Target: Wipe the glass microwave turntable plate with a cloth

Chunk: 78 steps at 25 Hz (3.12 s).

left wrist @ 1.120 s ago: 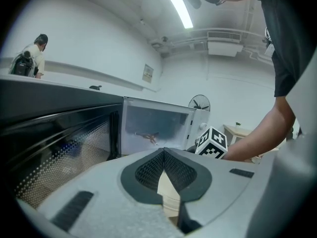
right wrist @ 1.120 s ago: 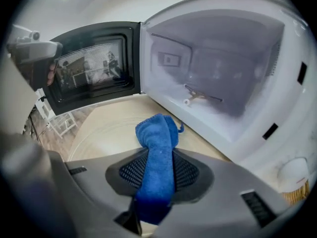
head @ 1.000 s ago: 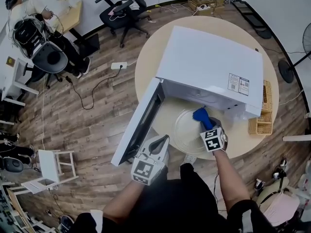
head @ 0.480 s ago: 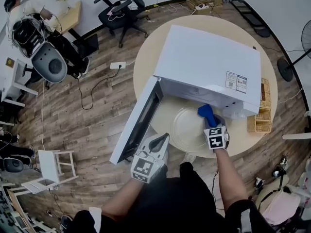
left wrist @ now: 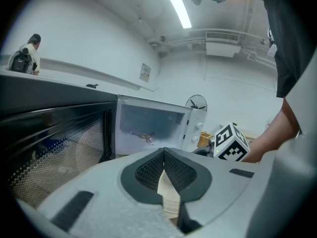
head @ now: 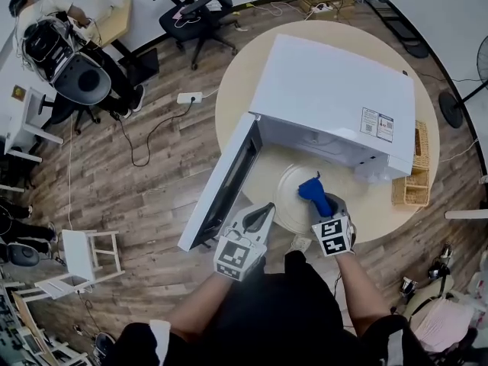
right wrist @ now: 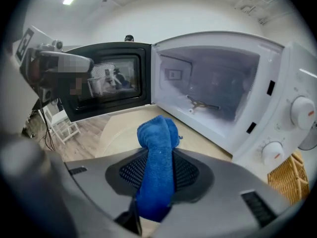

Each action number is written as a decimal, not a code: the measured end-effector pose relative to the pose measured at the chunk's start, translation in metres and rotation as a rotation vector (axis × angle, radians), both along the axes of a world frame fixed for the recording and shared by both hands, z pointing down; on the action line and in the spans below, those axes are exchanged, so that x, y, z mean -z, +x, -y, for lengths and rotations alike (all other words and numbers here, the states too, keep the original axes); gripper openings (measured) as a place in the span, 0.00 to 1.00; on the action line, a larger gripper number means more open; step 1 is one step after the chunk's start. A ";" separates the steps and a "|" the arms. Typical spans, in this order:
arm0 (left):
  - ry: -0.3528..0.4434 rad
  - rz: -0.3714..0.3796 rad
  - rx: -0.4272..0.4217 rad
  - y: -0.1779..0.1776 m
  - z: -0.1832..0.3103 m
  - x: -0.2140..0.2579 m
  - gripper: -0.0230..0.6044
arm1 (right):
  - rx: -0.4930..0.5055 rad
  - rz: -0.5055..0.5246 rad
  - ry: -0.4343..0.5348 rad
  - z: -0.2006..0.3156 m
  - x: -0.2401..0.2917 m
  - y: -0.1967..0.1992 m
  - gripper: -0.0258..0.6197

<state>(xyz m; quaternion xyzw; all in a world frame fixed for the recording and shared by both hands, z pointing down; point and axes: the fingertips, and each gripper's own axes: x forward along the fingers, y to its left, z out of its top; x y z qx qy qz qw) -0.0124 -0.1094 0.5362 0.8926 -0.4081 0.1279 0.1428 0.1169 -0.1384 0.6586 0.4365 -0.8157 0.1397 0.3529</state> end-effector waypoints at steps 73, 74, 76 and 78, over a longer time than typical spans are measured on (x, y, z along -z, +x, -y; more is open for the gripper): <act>0.025 -0.038 -0.046 0.027 0.021 0.030 0.05 | -0.171 0.318 0.225 0.012 0.152 0.043 0.22; 0.027 -0.045 -0.039 0.028 0.021 0.032 0.05 | -0.180 0.343 0.238 0.013 0.161 0.044 0.22; 0.038 -0.054 -0.033 0.031 0.023 0.037 0.05 | -0.194 0.380 0.270 0.014 0.177 0.047 0.22; 0.059 -0.061 -0.033 0.033 0.025 0.044 0.05 | -0.206 0.407 0.309 0.013 0.192 0.049 0.22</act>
